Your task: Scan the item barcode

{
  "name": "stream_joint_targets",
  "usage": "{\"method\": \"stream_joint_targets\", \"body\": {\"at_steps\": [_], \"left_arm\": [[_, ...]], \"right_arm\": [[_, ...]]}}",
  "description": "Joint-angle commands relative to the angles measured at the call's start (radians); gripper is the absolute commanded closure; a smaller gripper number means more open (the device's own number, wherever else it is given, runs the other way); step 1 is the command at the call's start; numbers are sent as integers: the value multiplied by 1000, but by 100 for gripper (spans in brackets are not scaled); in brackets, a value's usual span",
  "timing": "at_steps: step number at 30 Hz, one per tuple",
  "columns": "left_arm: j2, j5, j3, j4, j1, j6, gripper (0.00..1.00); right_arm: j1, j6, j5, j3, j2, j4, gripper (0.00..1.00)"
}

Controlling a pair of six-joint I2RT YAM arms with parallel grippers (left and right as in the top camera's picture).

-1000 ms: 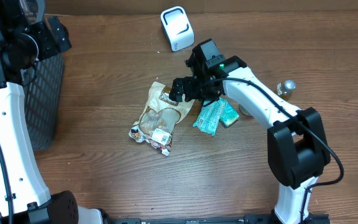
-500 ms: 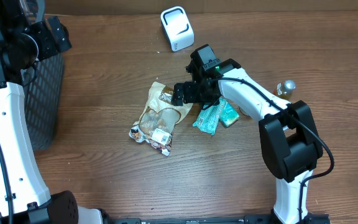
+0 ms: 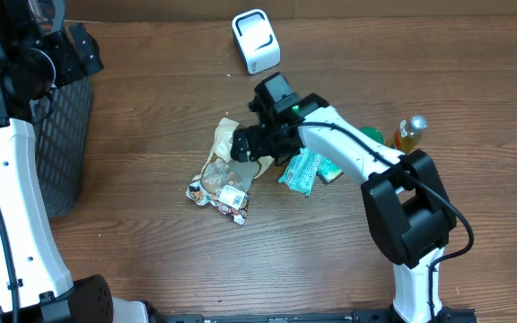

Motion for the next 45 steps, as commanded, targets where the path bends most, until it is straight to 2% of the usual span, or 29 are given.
{"method": "stream_joint_targets", "body": {"at_steps": [1,11,16,19,23,36,40,42,45], "left_arm": [[3,6,25,1,-2,16,0],[3,6,25,1,-2,16,0],[3,6,25,1,-2,16,0],[3,6,25,1,-2,16,0],[3,6,25,1,-2,16,0],[3,6,25,1,-2,16,0],[3,6,25,1,-2,16,0],[3,6,25,1,-2,16,1],[3,6,25,1,-2,16,0]], "right_arm": [[29,-7,21,-7,19,7,0],[54,-7,20,-7,43,-7,0],[19,-11,9,-6,43,-8,1],[-8,-101,-65,-6,43,-8,1],[-13,-109,-70,-7,43,-11,1],[47,-109,-63,-73,68,28,0],[51,-104,-50,-102,68,58,9],[51,-101,-44,-111,68,66,18],[48,-42,-46,-88,60,69,21]]}}
